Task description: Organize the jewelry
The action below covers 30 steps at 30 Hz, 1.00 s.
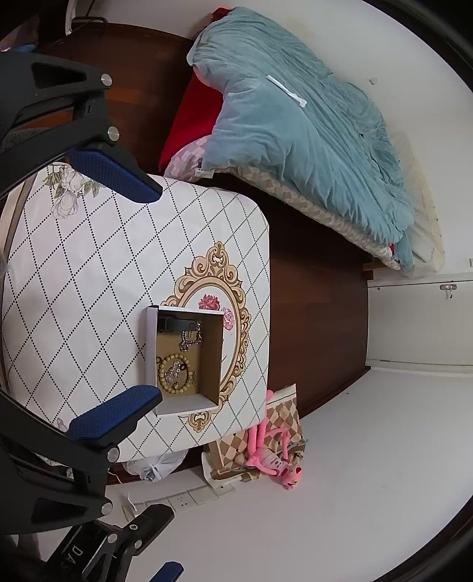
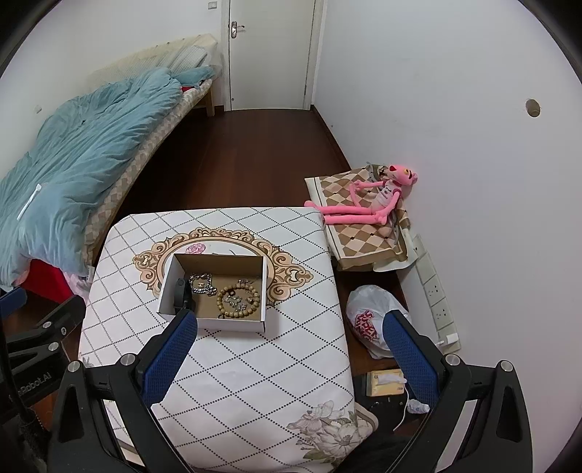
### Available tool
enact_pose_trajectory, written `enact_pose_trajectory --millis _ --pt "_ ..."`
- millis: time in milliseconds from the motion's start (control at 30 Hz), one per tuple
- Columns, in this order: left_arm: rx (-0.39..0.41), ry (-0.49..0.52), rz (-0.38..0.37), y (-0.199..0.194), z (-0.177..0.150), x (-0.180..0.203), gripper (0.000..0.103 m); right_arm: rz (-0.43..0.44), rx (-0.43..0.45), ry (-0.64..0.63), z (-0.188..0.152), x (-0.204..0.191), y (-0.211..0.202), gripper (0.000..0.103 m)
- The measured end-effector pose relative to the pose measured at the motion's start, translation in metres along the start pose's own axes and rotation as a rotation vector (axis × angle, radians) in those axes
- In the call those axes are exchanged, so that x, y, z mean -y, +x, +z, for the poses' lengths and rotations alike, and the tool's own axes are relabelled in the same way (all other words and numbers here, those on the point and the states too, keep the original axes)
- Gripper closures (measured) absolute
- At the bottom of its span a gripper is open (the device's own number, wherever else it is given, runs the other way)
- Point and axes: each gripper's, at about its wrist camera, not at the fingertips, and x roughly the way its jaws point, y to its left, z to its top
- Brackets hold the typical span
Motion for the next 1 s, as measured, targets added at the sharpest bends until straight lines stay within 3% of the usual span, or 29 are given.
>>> enact_pose_trajectory --millis 1000 --pt "-0.014 0.002 0.005 0.0033 -0.0090 -0.0021 0.001 0.007 -0.015 -0.005 -0.0039 -0.0020 0.0018 0.000"
